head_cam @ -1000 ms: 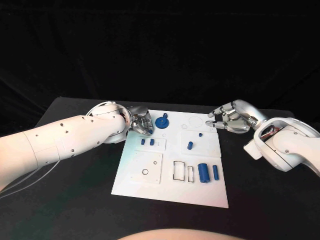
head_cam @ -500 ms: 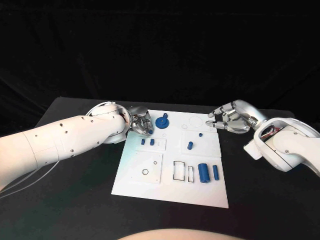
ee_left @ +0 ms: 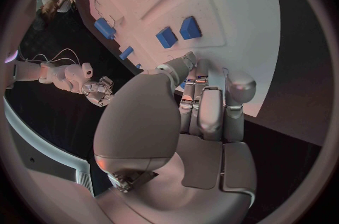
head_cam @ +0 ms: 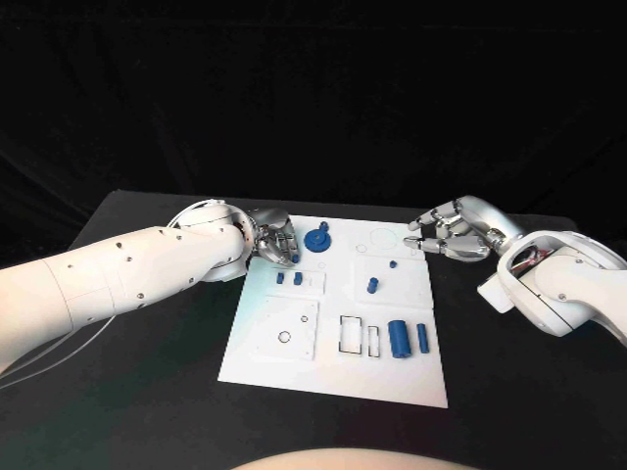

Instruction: Assemble the parts on the task board

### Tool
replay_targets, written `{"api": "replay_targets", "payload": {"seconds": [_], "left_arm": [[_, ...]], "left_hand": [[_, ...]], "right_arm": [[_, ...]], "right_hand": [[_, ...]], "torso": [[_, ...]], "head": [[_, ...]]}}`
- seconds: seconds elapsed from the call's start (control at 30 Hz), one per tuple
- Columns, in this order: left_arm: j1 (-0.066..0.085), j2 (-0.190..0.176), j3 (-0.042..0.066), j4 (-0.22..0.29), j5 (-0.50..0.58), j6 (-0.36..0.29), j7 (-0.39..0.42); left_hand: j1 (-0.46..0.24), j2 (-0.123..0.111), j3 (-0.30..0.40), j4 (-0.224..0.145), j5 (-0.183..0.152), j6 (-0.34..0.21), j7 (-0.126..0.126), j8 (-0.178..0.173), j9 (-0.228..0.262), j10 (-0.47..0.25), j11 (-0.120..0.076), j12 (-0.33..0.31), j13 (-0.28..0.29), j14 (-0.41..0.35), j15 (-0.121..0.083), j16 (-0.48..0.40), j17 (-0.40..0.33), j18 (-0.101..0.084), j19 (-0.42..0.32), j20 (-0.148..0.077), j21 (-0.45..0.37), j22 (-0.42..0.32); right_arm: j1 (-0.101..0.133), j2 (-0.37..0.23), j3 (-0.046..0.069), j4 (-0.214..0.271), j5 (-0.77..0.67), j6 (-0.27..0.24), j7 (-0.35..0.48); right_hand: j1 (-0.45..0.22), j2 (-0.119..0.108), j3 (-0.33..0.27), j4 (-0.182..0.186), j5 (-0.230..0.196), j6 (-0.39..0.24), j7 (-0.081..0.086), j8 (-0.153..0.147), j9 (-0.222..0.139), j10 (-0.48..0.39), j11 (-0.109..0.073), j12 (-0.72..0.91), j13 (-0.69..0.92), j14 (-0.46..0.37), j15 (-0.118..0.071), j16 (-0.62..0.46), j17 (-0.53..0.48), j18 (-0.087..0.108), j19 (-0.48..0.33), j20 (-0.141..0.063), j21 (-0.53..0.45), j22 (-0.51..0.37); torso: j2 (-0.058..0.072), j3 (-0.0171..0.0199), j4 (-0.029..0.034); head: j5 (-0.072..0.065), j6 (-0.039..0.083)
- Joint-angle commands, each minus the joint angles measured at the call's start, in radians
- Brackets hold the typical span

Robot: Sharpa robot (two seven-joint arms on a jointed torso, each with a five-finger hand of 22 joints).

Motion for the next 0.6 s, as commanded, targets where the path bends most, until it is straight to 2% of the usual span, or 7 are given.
{"api": "replay_targets", "payload": {"seconds": [0.03,0.17,0.3,0.4,0.5,0.57,0.6], "left_arm": [[0.000,0.000,0.000,-0.001,0.000,0.009,-0.004],[0.000,-0.003,0.001,-0.011,-0.001,0.001,-0.005],[0.000,-0.011,0.001,-0.022,-0.001,-0.015,-0.002],[0.001,-0.022,0.001,-0.031,0.003,-0.029,0.002],[0.003,-0.037,0.004,-0.034,0.024,-0.050,0.012],[0.005,-0.049,0.005,-0.032,0.050,-0.070,0.024],[0.006,-0.056,0.007,-0.029,0.067,-0.083,0.032]], "left_hand": [[0.002,-0.011,0.001,-0.008,0.000,-0.007,-0.001,-0.005,-0.002,0.006,0.002,-0.005,0.001,-0.004,0.000,-0.003,0.000,-0.011,-0.004,-0.005,0.003,0.001],[0.003,-0.013,0.006,-0.012,-0.001,-0.026,0.003,-0.019,-0.010,0.007,0.004,-0.008,0.003,-0.003,0.001,-0.002,0.000,-0.011,-0.005,-0.005,0.002,0.000],[0.002,-0.018,0.009,-0.015,-0.001,-0.056,0.008,-0.030,-0.021,0.008,0.007,-0.013,0.005,-0.003,0.003,0.000,0.000,-0.011,-0.006,-0.004,0.001,-0.001],[0.002,-0.020,0.011,-0.017,-0.001,-0.065,0.011,-0.030,-0.025,0.009,0.009,-0.014,0.006,-0.003,0.004,0.000,-0.001,-0.011,-0.006,-0.003,0.001,-0.002],[0.003,-0.019,0.012,-0.017,0.000,-0.062,0.011,-0.028,-0.025,0.008,0.010,-0.016,0.007,-0.005,0.005,-0.004,-0.008,-0.009,-0.009,-0.003,-0.003,-0.007],[0.004,-0.017,0.017,-0.018,0.000,-0.049,0.013,-0.020,-0.024,0.001,0.013,-0.021,0.006,-0.017,0.007,-0.023,-0.044,-0.005,-0.022,-0.002,-0.018,-0.029],[0.006,-0.015,0.020,-0.020,0.000,-0.043,0.013,-0.017,-0.024,0.000,0.013,-0.023,0.006,-0.022,0.008,-0.030,-0.055,-0.004,-0.026,-0.001,-0.022,-0.035]], "right_arm": [[-0.001,0.001,0.000,-0.001,-0.005,0.003,0.005],[-0.001,0.002,0.000,-0.004,-0.005,0.004,0.003],[-0.001,0.002,0.000,-0.007,-0.016,0.009,-0.003],[-0.001,0.003,0.000,-0.012,-0.052,0.022,-0.013],[-0.001,0.004,0.000,-0.021,-0.119,0.048,-0.030],[-0.001,0.006,0.000,-0.027,-0.169,0.068,-0.042],[-0.001,0.007,0.000,-0.031,-0.201,0.080,-0.049]], "right_hand": [[-0.003,0.009,-0.006,0.000,0.005,0.002,-0.001,0.003,-0.002,-0.003,-0.001,-0.002,-0.001,0.038,-0.006,-0.006,-0.001,0.014,-0.005,-0.002,-0.006,0.108],[-0.001,0.008,-0.007,0.000,0.005,-0.002,0.000,0.003,-0.003,-0.035,0.000,-0.040,-0.038,0.034,-0.006,-0.017,-0.016,0.017,-0.015,-0.002,-0.023,0.098],[0.014,0.011,-0.007,0.000,0.000,-0.009,0.001,0.006,-0.005,-0.230,0.000,-0.301,-0.287,0.015,-0.005,-0.073,-0.083,0.032,-0.052,-0.002,-0.094,0.055],[0.039,0.010,0.002,-0.005,-0.025,-0.006,0.003,0.011,-0.005,-0.308,0.004,-0.448,-0.402,0.010,-0.004,-0.104,-0.121,0.034,-0.055,-0.001,-0.108,0.048],[0.085,0.004,0.025,-0.018,-0.052,0.005,0.007,0.016,-0.006,-0.309,0.010,-0.586,-0.526,0.015,-0.001,-0.111,-0.126,0.033,-0.049,0.000,-0.108,0.051],[0.117,0.002,0.056,-0.026,-0.092,0.016,0.004,0.014,-0.010,-0.272,0.016,-0.674,-0.618,0.021,0.006,-0.107,-0.120,0.031,-0.040,-0.001,-0.100,0.058],[0.135,-0.003,0.066,-0.036,-0.088,0.027,0.006,0.018,-0.009,-0.272,0.009,-0.695,-0.638,0.023,-0.001,-0.103,-0.114,0.029,-0.034,0.000,-0.091,0.064]], "torso": [[0.000,0.0000,-0.0002],[0.000,-0.0002,0.0002],[0.000,-0.0002,-0.0001],[-0.001,0.0002,-0.0011],[-0.002,-0.0002,-0.0005],[-0.002,-0.0004,-0.0001],[-0.002,-0.0005,0.0004]], "head": [[0.000,0.000],[-0.001,0.001],[-0.002,0.002],[-0.004,0.003],[-0.006,0.004],[-0.006,0.007],[-0.007,0.007]]}}
